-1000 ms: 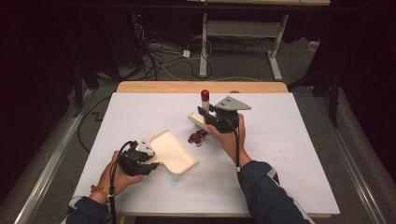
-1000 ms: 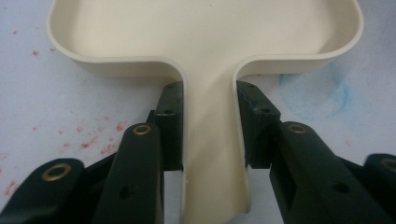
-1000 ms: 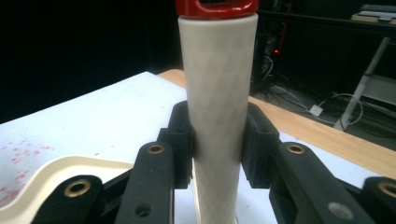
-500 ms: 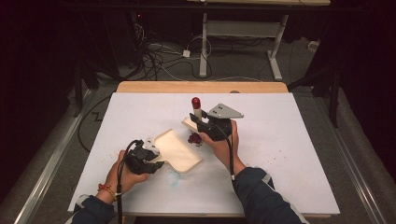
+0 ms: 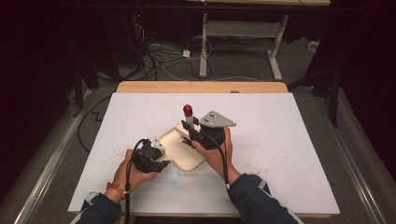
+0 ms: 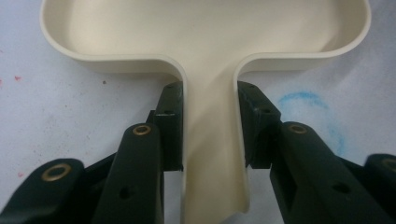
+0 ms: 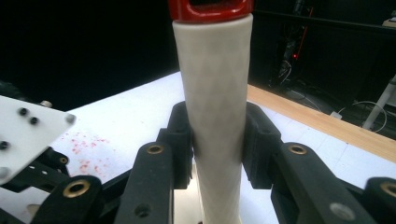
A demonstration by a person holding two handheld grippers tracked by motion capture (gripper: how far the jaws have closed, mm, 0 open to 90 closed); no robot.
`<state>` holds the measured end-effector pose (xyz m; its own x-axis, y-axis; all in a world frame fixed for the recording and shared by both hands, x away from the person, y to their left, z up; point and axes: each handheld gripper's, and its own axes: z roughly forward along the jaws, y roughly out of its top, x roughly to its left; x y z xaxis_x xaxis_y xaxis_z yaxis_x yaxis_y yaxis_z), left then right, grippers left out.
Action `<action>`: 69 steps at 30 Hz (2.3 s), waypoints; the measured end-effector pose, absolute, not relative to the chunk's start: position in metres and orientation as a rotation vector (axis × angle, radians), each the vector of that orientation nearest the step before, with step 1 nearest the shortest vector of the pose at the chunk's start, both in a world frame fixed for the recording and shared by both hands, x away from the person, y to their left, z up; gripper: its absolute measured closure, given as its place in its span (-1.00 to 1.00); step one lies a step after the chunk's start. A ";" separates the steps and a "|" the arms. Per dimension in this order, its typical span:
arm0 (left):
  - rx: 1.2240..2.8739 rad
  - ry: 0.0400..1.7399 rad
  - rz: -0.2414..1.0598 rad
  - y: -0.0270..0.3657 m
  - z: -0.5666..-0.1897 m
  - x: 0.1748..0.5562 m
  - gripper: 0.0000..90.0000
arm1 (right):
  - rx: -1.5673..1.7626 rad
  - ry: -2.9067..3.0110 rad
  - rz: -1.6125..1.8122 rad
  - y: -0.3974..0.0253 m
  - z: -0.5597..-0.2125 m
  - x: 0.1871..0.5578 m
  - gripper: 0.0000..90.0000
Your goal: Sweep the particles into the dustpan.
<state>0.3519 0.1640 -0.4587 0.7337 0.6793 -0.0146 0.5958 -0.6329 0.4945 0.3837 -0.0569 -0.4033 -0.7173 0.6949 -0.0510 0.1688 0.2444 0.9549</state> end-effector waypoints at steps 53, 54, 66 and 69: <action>2.576 0.838 0.230 0.190 -0.465 0.320 0.42 | 0.872 1.936 1.335 -0.122 -0.388 0.371 0.56; 2.583 0.841 0.228 0.186 -0.464 0.318 0.42 | 0.879 1.944 1.333 -0.121 -0.390 0.371 0.56; 2.570 0.876 0.223 0.178 -0.467 0.317 0.42 | 0.791 2.054 1.390 -0.080 -0.392 0.339 0.56; 2.571 0.877 0.220 0.178 -0.466 0.317 0.42 | 0.761 2.086 1.421 -0.071 -0.391 0.330 0.56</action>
<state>0.3172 0.1777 -0.4661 0.7892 0.6140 0.0160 0.5486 -0.7163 0.4312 0.3303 -0.0714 -0.3913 -0.7187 0.6893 -0.0916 0.1669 0.2989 0.9396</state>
